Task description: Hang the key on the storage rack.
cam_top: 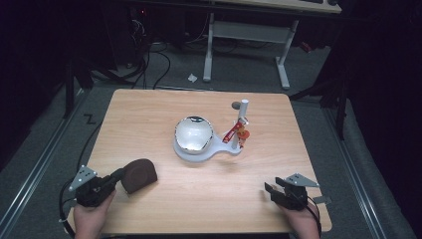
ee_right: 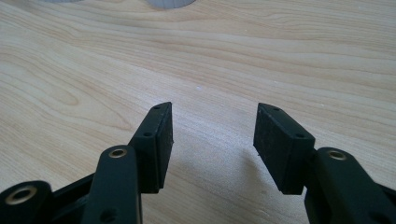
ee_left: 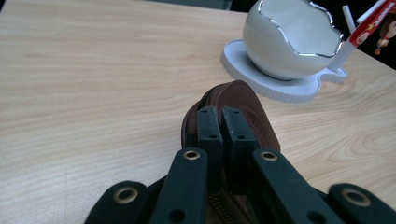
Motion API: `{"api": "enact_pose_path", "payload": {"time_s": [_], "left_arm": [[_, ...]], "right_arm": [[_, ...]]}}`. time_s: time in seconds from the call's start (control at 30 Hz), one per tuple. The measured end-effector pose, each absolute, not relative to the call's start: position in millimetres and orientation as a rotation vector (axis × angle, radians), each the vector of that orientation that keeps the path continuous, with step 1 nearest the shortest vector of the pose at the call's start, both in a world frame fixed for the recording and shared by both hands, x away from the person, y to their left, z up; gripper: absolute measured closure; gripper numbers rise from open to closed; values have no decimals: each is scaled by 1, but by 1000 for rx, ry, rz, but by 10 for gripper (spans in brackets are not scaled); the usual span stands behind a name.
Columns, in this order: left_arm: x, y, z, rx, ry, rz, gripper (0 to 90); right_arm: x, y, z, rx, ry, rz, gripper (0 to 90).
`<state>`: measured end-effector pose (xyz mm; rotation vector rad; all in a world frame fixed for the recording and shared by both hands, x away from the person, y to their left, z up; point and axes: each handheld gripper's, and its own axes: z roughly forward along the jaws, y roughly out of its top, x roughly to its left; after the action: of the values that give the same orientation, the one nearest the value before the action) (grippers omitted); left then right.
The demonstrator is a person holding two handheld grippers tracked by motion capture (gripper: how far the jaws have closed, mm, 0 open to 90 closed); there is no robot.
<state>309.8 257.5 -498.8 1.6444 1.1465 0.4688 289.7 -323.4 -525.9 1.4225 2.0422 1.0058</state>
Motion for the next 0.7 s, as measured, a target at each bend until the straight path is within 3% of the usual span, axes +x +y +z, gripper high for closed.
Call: {"api": "enact_pose_path", "payload": {"time_s": [0.7], "left_arm": [[300,238,-477,1635,1062,546,874]], "right_arm": [[290,-326,-525,1411,2037,1020,480]]}}
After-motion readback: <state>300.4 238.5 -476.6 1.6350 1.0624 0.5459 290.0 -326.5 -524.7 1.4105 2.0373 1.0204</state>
